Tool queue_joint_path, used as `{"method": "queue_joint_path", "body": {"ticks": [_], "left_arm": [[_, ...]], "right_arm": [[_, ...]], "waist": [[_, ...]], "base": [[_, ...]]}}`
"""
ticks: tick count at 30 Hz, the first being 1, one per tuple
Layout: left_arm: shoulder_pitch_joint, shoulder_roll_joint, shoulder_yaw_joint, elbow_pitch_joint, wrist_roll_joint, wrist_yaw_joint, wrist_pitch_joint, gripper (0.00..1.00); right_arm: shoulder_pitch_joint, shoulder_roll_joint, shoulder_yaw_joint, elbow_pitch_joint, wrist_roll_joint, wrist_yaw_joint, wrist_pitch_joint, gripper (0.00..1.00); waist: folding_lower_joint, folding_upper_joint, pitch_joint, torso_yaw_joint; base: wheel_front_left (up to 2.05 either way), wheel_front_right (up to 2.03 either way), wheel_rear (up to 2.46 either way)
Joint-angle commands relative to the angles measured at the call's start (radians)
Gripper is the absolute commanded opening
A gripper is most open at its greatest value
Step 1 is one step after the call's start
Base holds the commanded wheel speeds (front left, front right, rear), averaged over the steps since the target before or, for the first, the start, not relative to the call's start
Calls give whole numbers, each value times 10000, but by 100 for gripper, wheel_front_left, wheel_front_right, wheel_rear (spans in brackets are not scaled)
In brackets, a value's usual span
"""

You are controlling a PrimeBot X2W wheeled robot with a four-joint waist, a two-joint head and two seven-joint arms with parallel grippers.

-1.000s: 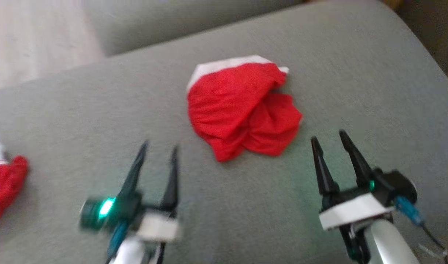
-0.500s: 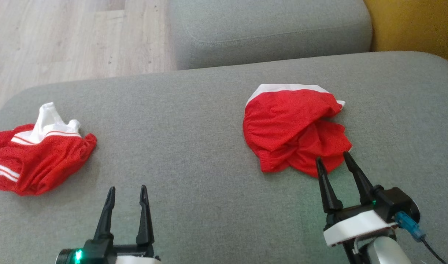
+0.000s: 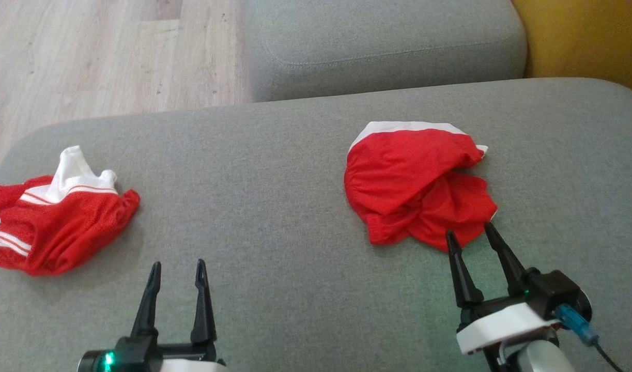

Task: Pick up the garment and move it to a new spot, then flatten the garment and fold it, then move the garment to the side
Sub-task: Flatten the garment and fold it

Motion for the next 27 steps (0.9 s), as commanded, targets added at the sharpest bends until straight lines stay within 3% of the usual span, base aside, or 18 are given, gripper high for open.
{"method": "queue_joint_path", "body": {"ticks": [1, 20, 24, 27], "left_arm": [[-338, -53, 363, -332, -117, 104, -81, 100], [-457, -54, 115, -175, -122, 49, -82, 100], [-546, -54, -24, -89, 4, -92, -82, 100], [-877, -54, -316, 106, 115, -455, -82, 100]], "right_arm": [[-264, 3, 229, -279, -2, -7, -36, 100], [-400, 3, 361, -309, -79, -7, -36, 100], [-463, 3, 385, -375, -56, -7, -36, 100], [-583, 3, 432, -510, -39, -7, -36, 100]], "waist": [[0, 0, -14, -12], [0, 0, 178, -241], [0, 0, 305, -380], [0, 0, 608, -579]], "base": [[0, 0, 0], [0, 0, 0], [0, 0, 0], [0, 0, 0]]}}
